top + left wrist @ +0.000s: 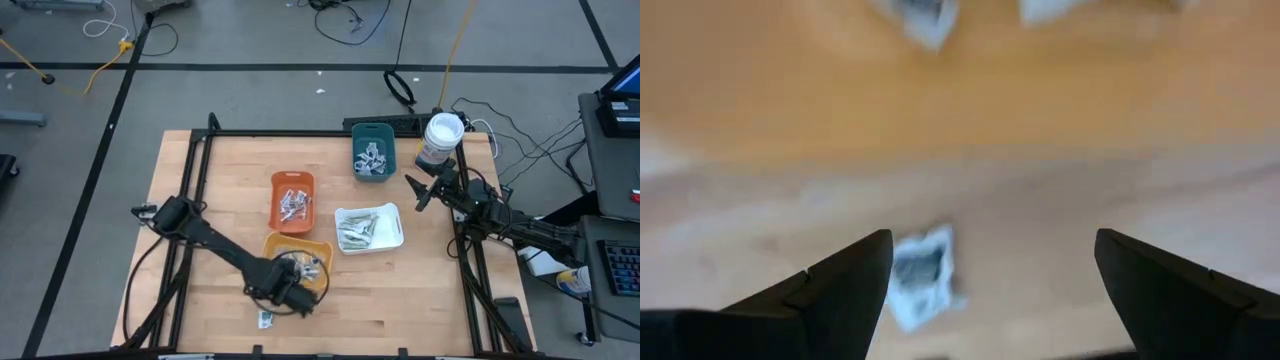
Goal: Pick & Place First Aid Supplies
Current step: Put the gray sachet into the yellow bin
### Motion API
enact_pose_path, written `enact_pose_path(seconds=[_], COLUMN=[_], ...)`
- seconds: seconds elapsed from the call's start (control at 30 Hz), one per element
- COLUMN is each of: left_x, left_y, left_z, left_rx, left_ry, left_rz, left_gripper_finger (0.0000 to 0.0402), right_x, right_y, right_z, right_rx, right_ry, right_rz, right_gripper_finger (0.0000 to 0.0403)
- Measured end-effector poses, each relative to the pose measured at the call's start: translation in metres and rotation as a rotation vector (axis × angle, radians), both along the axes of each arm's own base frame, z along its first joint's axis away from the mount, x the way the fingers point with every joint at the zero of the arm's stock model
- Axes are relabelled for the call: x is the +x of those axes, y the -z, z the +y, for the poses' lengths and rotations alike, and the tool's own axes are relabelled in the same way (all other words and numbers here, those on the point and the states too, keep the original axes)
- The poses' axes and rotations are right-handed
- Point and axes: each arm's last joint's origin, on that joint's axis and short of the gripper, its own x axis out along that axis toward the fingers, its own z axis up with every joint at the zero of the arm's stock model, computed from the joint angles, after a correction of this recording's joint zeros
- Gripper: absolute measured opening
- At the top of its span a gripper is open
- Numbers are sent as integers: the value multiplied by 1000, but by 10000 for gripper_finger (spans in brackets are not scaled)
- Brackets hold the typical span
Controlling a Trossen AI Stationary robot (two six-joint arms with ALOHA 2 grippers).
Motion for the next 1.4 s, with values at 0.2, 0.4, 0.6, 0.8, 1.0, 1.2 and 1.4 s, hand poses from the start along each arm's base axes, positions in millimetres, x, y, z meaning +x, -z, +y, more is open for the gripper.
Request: enact_pose_path(seconds=[0.2, 0.4, 0.6, 0.8, 1.0, 1.2, 1.4], left_x=[-16, -29, -37, -36, -38, -41, -47], left_y=[0, 6, 17, 38, 46, 51, 51], left_z=[-28, -53, -62, -62, -65, -67, -76], left_rx=[-23, -16, 3, 19, 11, -16, -31], left_ry=[-24, -57, -45, -27, 20, 103, 202], left_rz=[21, 7, 37, 69, 76, 66, 50], left_gripper_finger=[353, 353, 353, 353, 341, 245, 121], right_x=[0, 0, 0, 0, 0, 0, 0], right_y=[0, 0, 0, 0, 0, 0, 0], right_z=[0, 0, 0, 0, 0, 0, 0], right_rx=[0, 0, 0, 0, 0, 0, 0], right_ry=[1, 0, 0, 1, 0, 0, 0], right_rz=[0, 0, 0, 0, 0, 0, 0], right_gripper_finger=[263, 263, 263, 263, 263, 263, 263])
